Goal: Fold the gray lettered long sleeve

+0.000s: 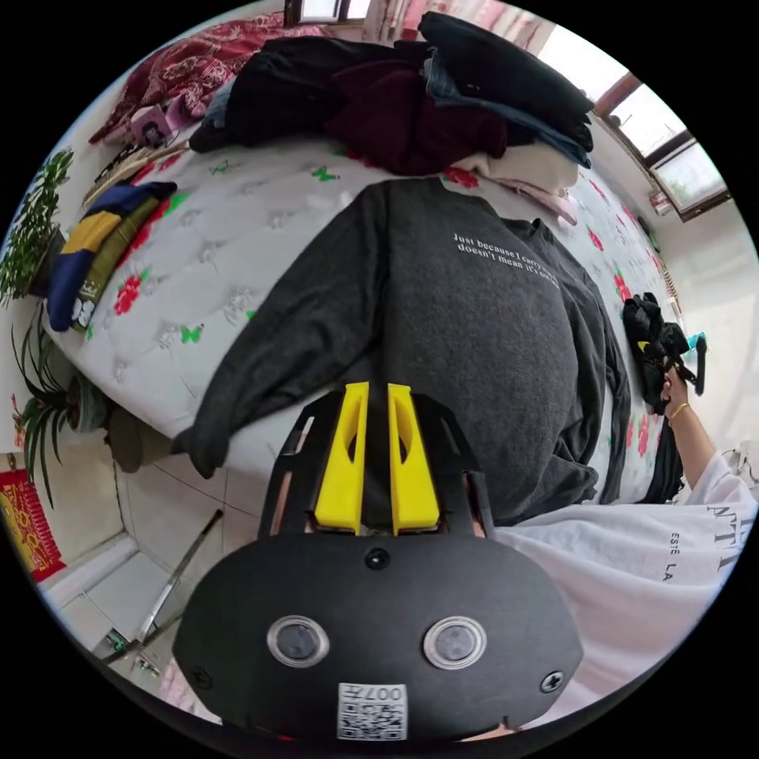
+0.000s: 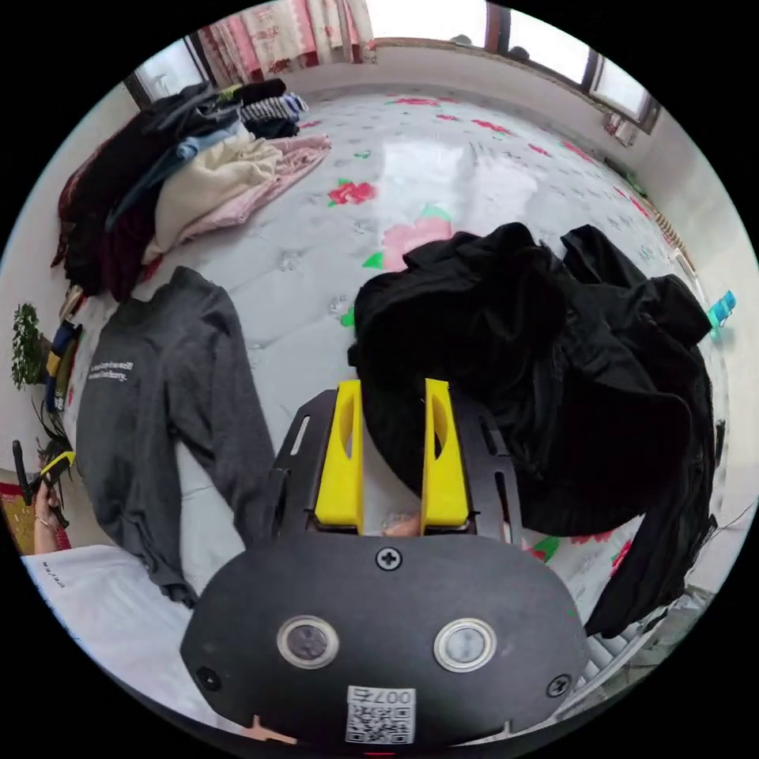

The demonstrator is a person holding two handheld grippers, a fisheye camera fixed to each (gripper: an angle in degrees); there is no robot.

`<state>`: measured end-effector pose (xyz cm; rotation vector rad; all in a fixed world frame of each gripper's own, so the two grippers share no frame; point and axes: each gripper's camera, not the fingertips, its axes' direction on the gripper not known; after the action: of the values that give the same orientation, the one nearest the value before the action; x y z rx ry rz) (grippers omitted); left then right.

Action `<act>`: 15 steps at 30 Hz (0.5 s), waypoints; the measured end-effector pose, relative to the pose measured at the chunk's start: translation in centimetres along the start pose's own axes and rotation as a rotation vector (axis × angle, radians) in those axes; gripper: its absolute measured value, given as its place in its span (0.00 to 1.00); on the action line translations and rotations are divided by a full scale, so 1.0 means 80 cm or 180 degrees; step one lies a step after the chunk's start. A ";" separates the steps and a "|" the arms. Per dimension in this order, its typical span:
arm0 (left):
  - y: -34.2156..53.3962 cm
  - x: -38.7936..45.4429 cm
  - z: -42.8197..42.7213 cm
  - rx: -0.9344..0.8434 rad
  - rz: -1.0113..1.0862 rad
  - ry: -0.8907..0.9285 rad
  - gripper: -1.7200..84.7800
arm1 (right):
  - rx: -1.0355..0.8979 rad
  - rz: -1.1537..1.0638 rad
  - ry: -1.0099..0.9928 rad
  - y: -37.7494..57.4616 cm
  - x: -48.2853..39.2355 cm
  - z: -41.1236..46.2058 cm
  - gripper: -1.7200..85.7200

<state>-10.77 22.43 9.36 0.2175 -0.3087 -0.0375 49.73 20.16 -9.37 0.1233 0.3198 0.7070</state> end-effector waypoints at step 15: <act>-0.004 -0.017 0.027 -0.0282 -0.0462 -0.0201 0.07 | 0.0238 0.1137 0.0319 0.043 0.246 -0.077 0.11</act>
<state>-12.69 21.79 10.90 0.1506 -0.3529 -0.2014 59.60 35.71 -19.29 0.2199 0.4261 1.0574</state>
